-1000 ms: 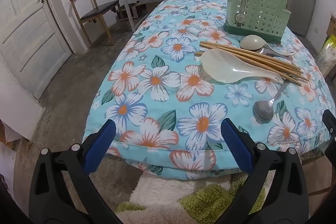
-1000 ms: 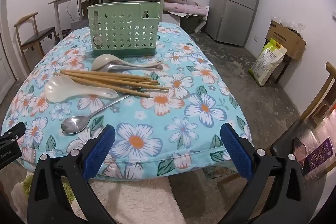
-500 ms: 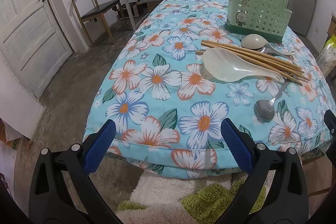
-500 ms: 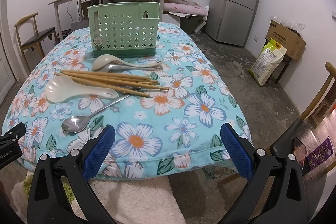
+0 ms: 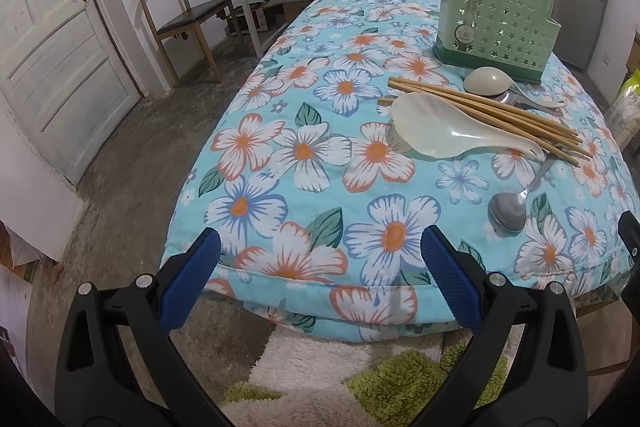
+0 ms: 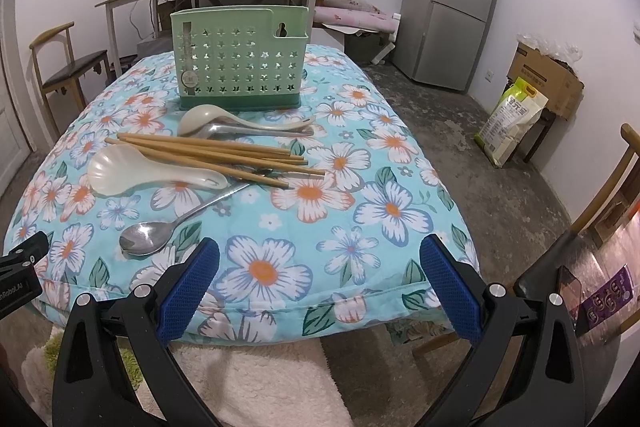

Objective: Organize utensils

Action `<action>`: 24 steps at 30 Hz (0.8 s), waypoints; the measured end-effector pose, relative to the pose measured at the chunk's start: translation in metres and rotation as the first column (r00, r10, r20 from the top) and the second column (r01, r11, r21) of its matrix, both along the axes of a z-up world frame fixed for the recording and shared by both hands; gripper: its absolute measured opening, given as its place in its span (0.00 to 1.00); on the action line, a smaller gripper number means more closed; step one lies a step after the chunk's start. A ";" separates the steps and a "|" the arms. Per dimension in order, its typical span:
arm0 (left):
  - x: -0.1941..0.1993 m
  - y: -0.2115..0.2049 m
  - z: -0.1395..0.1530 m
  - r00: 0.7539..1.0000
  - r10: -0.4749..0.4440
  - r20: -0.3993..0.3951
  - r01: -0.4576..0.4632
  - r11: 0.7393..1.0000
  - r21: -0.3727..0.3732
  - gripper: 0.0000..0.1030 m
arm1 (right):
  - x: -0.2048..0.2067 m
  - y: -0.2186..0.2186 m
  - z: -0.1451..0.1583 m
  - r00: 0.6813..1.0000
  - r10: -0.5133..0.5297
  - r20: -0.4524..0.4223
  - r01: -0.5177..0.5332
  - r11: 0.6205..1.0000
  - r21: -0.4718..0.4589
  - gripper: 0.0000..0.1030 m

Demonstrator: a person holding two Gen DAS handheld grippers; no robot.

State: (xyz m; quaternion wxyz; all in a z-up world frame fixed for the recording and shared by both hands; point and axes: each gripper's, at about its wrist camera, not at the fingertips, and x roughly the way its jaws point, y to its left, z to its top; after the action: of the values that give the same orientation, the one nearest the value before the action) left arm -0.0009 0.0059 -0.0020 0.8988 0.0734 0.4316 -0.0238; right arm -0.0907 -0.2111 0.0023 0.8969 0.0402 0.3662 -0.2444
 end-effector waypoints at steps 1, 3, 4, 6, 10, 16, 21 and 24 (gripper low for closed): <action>0.000 0.000 0.000 1.000 -0.001 0.000 0.001 1.000 0.000 0.94 | 0.000 0.000 0.000 1.000 -0.001 0.001 0.001 1.000 0.001 0.95; 0.000 0.000 0.000 1.000 0.000 0.000 0.000 1.000 0.000 0.94 | 0.000 0.000 0.000 1.000 0.000 0.001 0.000 1.000 0.001 0.95; 0.000 0.001 0.000 1.000 0.000 0.000 0.000 1.000 0.000 0.94 | 0.000 0.000 0.000 1.000 0.000 0.000 0.000 1.000 0.001 0.95; 0.000 0.000 0.000 1.000 0.001 -0.001 -0.001 1.000 0.000 0.94 | 0.001 0.000 0.000 1.000 0.001 -0.002 -0.001 1.000 0.001 0.95; 0.001 0.003 -0.001 1.000 0.002 -0.002 -0.002 1.000 0.000 0.94 | 0.002 0.001 0.000 1.000 0.001 -0.002 -0.001 1.000 0.000 0.95; 0.001 0.003 -0.001 1.000 0.002 -0.003 -0.002 1.000 0.000 0.94 | 0.004 0.003 -0.001 1.000 0.006 -0.004 -0.006 1.000 -0.001 0.95; 0.001 0.003 -0.002 1.000 0.002 -0.004 -0.002 1.000 0.001 0.94 | 0.004 0.003 -0.001 1.000 0.007 -0.004 -0.007 1.000 -0.001 0.95; 0.002 0.006 -0.004 1.000 0.003 -0.006 -0.003 1.000 0.002 0.94 | 0.004 0.002 -0.001 1.000 0.007 -0.005 -0.007 1.000 0.000 0.95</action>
State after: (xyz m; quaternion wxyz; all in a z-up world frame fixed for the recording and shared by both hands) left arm 0.0016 0.0121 -0.0059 0.8975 0.0735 0.4343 -0.0225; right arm -0.0871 -0.2086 0.0014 0.8969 0.0382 0.3684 -0.2415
